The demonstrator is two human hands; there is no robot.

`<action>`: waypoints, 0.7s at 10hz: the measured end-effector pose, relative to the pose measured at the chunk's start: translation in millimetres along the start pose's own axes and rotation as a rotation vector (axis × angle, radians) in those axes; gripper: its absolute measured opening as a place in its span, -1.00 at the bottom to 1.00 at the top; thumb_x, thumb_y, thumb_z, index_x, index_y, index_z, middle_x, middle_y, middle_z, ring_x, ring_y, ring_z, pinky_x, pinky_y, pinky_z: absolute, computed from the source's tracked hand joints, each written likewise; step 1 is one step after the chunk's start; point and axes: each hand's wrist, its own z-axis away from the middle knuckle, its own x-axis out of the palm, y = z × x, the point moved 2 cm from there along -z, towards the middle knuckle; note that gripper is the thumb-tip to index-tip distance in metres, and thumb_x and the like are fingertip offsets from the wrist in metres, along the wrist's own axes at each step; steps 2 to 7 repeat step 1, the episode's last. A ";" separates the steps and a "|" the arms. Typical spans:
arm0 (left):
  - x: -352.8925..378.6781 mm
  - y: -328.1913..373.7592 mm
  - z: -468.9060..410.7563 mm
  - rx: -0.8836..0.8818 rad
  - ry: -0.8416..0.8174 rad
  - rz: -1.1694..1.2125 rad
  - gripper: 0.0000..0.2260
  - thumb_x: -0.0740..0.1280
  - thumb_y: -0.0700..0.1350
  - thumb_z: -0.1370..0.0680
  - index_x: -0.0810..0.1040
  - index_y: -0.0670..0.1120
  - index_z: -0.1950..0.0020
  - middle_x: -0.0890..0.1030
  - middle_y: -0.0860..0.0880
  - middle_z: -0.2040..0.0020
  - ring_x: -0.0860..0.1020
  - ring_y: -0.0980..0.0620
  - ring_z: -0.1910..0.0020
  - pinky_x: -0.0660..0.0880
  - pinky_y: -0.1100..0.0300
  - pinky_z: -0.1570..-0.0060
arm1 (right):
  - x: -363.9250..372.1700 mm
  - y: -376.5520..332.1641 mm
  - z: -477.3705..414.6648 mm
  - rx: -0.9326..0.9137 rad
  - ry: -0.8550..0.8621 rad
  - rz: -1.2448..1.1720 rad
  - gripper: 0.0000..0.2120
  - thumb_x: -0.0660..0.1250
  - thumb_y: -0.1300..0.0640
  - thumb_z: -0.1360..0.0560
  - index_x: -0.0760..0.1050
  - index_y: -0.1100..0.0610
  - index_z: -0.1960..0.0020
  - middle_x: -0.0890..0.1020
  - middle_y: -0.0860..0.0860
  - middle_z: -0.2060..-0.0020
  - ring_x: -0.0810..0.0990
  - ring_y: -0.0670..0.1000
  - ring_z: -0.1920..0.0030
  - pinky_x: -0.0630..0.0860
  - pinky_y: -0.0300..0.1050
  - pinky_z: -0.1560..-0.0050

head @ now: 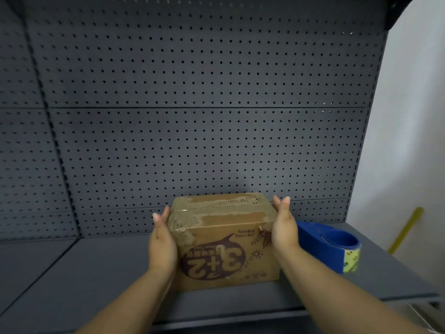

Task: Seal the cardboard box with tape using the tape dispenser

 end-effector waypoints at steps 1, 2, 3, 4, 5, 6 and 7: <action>-4.9 7.3 0.7 -0.169 -0.116 0.198 -0.37 -0.12 0.36 -0.50 0.23 0.13 -0.48 0.46 -0.03 -0.39 0.46 -0.08 -0.31 0.33 -0.06 -0.35 | -18.9 -13.5 -10.4 0.241 -0.226 -0.307 -0.32 -0.13 -0.33 -0.50 0.09 0.02 -0.49 0.15 0.03 -0.51 0.14 0.08 -0.49 0.10 0.17 -0.45; -4.9 7.3 0.7 -0.169 -0.116 0.198 -0.37 -0.12 0.36 -0.50 0.23 0.13 -0.48 0.46 -0.03 -0.39 0.46 -0.08 -0.31 0.33 -0.06 -0.35 | -18.9 -13.5 -10.4 0.241 -0.226 -0.307 -0.32 -0.13 -0.33 -0.50 0.09 0.02 -0.49 0.15 0.03 -0.51 0.14 0.08 -0.49 0.10 0.17 -0.45; -4.9 7.3 0.7 -0.169 -0.116 0.198 -0.37 -0.12 0.36 -0.50 0.23 0.13 -0.48 0.46 -0.03 -0.39 0.46 -0.08 -0.31 0.33 -0.06 -0.35 | -18.9 -13.5 -10.4 0.241 -0.226 -0.307 -0.32 -0.13 -0.33 -0.50 0.09 0.02 -0.49 0.15 0.03 -0.51 0.14 0.08 -0.49 0.10 0.17 -0.45; -4.9 7.3 0.7 -0.169 -0.116 0.198 -0.37 -0.12 0.36 -0.50 0.23 0.13 -0.48 0.46 -0.03 -0.39 0.46 -0.08 -0.31 0.33 -0.06 -0.35 | -18.9 -13.5 -10.4 0.241 -0.226 -0.307 -0.32 -0.13 -0.33 -0.50 0.09 0.02 -0.49 0.15 0.03 -0.51 0.14 0.08 -0.49 0.10 0.17 -0.45; -4.9 7.3 0.7 -0.169 -0.116 0.198 -0.37 -0.12 0.36 -0.50 0.23 0.13 -0.48 0.46 -0.03 -0.39 0.46 -0.08 -0.31 0.33 -0.06 -0.35 | -18.9 -13.5 -10.4 0.241 -0.226 -0.307 -0.32 -0.13 -0.33 -0.50 0.09 0.02 -0.49 0.15 0.03 -0.51 0.14 0.08 -0.49 0.10 0.17 -0.45; -4.9 7.3 0.7 -0.169 -0.116 0.198 -0.37 -0.12 0.36 -0.50 0.23 0.13 -0.48 0.46 -0.03 -0.39 0.46 -0.08 -0.31 0.33 -0.06 -0.35 | -18.9 -13.5 -10.4 0.241 -0.226 -0.307 -0.32 -0.13 -0.33 -0.50 0.09 0.02 -0.49 0.15 0.03 -0.51 0.14 0.08 -0.49 0.10 0.17 -0.45; -4.9 7.3 0.7 -0.169 -0.116 0.198 -0.37 -0.12 0.36 -0.50 0.23 0.13 -0.48 0.46 -0.03 -0.39 0.46 -0.08 -0.31 0.33 -0.06 -0.35 | -18.9 -13.5 -10.4 0.241 -0.226 -0.307 -0.32 -0.13 -0.33 -0.50 0.09 0.02 -0.49 0.15 0.03 -0.51 0.14 0.08 -0.49 0.10 0.17 -0.45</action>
